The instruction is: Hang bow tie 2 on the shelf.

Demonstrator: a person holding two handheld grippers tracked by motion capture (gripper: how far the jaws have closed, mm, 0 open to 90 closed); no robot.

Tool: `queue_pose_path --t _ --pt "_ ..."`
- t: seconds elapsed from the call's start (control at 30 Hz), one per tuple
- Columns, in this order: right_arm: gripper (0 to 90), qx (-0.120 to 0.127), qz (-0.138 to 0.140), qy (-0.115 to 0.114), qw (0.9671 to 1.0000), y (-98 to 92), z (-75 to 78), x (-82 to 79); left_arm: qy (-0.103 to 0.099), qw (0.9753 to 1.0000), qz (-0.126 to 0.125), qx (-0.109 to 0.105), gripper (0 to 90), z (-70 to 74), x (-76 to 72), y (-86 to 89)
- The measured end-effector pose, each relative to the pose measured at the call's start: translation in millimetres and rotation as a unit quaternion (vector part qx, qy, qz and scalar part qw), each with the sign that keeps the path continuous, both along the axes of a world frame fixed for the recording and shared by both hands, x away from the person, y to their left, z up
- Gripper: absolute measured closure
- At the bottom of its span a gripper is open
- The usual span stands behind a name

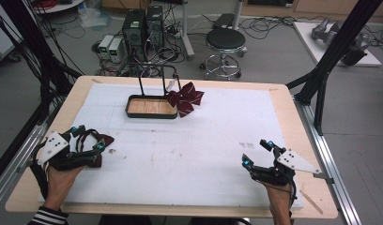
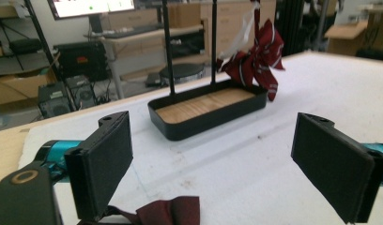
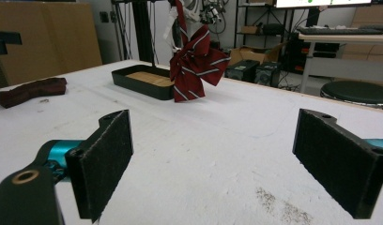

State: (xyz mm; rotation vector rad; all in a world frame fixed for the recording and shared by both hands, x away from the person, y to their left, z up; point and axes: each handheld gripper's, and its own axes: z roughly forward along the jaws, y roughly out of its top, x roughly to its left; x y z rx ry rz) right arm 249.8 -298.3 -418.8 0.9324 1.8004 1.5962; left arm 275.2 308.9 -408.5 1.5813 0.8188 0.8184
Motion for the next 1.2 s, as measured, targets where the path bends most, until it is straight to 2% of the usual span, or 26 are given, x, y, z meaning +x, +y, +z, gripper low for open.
queue_pose_path --t 0.07,0.13,0.2,0.3,0.4,0.47,0.57,0.67,0.77,0.83,0.93,1.03,1.2 --pt "11.6 0.002 -0.002 0.000 1.0000 -1.4 -2.6 -2.1 0.015 0.9998 -0.003 0.015 13.3 5.0 1.4 -0.1" --pt "11.6 0.005 -0.001 0.001 1.0000 -1.6 -4.7 -3.4 0.034 0.9992 -0.010 0.018 12.8 9.2 3.1 -0.1" --pt "11.6 0.006 0.000 0.000 1.0000 -1.5 -7.2 -4.1 0.048 0.9982 -0.012 0.035 12.5 13.6 5.0 -0.4" --pt "11.6 0.003 0.003 0.001 1.0000 -0.1 -10.6 -4.7 0.079 0.9948 -0.016 0.061 12.5 17.8 8.9 -0.5" --pt "11.6 0.003 0.003 0.003 1.0000 1.0 -13.0 -4.3 0.116 0.9883 -0.019 0.097 12.5 18.7 12.7 -0.9" --pt "11.6 0.005 0.005 0.007 1.0000 2.4 -14.3 -4.7 0.142 0.9834 -0.022 0.112 12.5 18.3 14.6 -0.7" --pt "11.6 0.003 0.005 0.002 1.0000 3.3 -15.8 -4.5 0.177 0.9739 -0.026 0.140 12.5 16.6 17.6 -0.7" --pt "11.6 0.005 0.002 -0.002 1.0000 2.4 -16.8 -5.3 0.207 0.9648 -0.031 0.159 12.5 13.6 21.2 0.0" --pt "11.6 0.008 0.001 -0.002 1.0000 1.7 -17.8 -6.3 0.231 0.9561 -0.031 0.178 12.5 10.5 24.3 0.2" --pt "11.6 0.007 0.000 -0.005 1.0000 1.3 -18.9 -6.7 0.245 0.9513 -0.029 0.185 12.5 9.3 26.0 -0.4" --pt "11.6 0.008 -0.001 -0.002 1.0000 1.7 -20.9 -6.7 0.261 0.9454 -0.026 0.194 12.6 8.0 29.1 -1.1" --pt "11.6 0.008 -0.001 -0.004 1.0000 2.1 -22.6 -6.1 0.272 0.9421 -0.020 0.195 12.5 7.9 32.2 -1.7" --pt "11.6 0.009 -0.001 -0.004 0.9999 3.5 -24.9 -6.0 0.292 0.9343 -0.017 0.204 12.7 9.5 36.5 -3.8"
